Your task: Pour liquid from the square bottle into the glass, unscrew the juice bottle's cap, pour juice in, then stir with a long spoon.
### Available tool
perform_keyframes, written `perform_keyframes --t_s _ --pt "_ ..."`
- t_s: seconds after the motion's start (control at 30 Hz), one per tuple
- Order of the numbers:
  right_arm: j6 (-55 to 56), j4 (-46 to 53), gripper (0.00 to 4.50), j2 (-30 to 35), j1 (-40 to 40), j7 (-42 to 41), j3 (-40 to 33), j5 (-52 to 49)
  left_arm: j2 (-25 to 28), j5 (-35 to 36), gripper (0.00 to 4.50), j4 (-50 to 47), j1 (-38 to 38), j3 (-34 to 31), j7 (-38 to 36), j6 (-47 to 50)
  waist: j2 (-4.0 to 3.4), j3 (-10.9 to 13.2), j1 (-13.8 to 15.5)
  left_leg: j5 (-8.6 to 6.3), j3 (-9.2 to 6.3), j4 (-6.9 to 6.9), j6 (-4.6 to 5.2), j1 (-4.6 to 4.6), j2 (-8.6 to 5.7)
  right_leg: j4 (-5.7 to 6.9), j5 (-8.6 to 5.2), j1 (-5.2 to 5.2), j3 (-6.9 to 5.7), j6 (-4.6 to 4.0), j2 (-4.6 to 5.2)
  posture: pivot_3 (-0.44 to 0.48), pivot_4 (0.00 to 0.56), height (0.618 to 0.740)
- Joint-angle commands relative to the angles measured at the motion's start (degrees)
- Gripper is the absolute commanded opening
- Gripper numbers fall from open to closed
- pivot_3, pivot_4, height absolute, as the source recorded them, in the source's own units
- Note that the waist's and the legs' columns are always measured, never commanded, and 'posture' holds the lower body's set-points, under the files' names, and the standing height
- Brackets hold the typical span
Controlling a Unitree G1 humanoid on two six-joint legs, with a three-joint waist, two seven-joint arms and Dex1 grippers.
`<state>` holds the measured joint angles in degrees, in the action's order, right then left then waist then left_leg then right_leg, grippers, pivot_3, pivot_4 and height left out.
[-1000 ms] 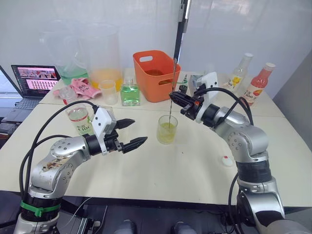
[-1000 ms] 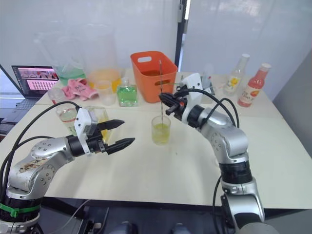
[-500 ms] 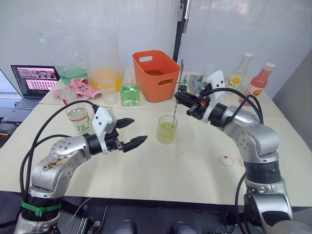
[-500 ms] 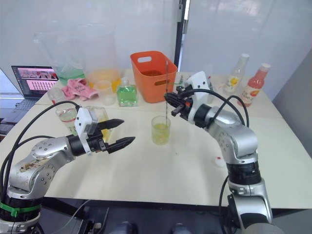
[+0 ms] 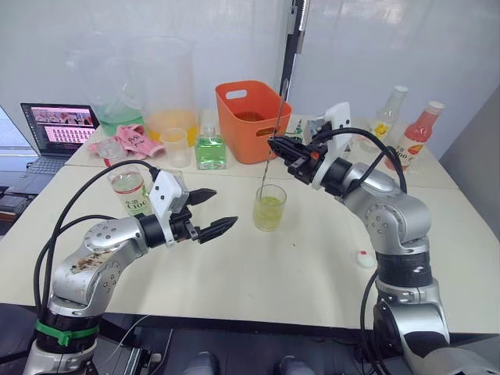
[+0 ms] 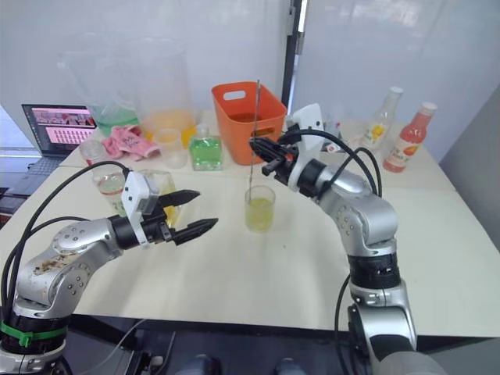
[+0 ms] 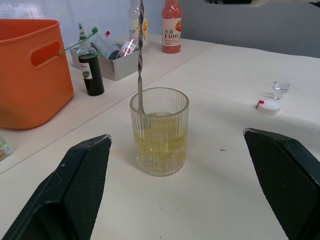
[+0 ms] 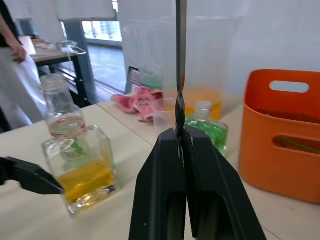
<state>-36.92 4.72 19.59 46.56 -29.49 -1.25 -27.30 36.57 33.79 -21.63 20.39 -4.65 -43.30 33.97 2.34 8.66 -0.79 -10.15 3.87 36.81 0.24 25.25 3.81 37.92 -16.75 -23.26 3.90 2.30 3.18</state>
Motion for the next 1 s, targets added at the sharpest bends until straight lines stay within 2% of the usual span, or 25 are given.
perform_keyframes --t_s 0.03,0.23,0.57,0.8,1.0 --pt "2.80 -0.03 0.00 1.94 0.52 -1.50 0.63 2.54 0.02 0.34 4.49 -1.95 1.36 -0.28 0.31 -0.02 -0.01 0.01 -0.01 0.00 0.00 0.00 0.00 0.00 0.00 0.01 0.00 0.00 0.00 0.00 0.00 0.000 0.150 0.739" --pt "-0.63 3.35 0.00 4.95 -1.59 -4.57 2.86 2.67 0.08 0.48 4.49 -2.16 1.24 -0.44 0.50 0.04 -0.01 0.00 -0.03 0.00 -0.01 0.00 0.00 -0.01 0.02 0.02 0.00 -0.01 0.00 0.00 -0.01 0.000 0.150 0.739" --pt "-7.67 9.39 0.00 3.56 -0.96 -4.52 0.44 -3.49 0.10 0.47 4.49 -2.04 1.24 -0.50 0.52 0.02 -0.01 0.01 -0.05 0.00 -0.01 -0.01 0.00 -0.01 0.03 0.02 0.00 0.00 0.00 0.00 -0.02 0.000 0.150 0.739" --pt "-7.00 8.70 0.00 1.87 -0.08 -3.04 -1.19 -4.58 0.16 0.36 4.49 -1.96 1.24 -0.46 0.35 -0.19 -0.01 0.01 -0.03 0.00 -0.01 -0.01 0.00 0.00 0.02 0.01 0.00 -0.01 0.00 0.00 -0.01 0.000 0.150 0.739" --pt "-0.96 4.51 0.00 0.97 -1.52 -1.67 -0.08 0.33 0.18 0.35 4.49 -2.09 1.02 -0.49 0.28 -0.26 -0.01 0.01 -0.05 0.00 -0.01 -0.01 0.00 0.00 0.02 0.01 0.00 -0.01 0.00 0.00 -0.02 0.000 0.150 0.739"
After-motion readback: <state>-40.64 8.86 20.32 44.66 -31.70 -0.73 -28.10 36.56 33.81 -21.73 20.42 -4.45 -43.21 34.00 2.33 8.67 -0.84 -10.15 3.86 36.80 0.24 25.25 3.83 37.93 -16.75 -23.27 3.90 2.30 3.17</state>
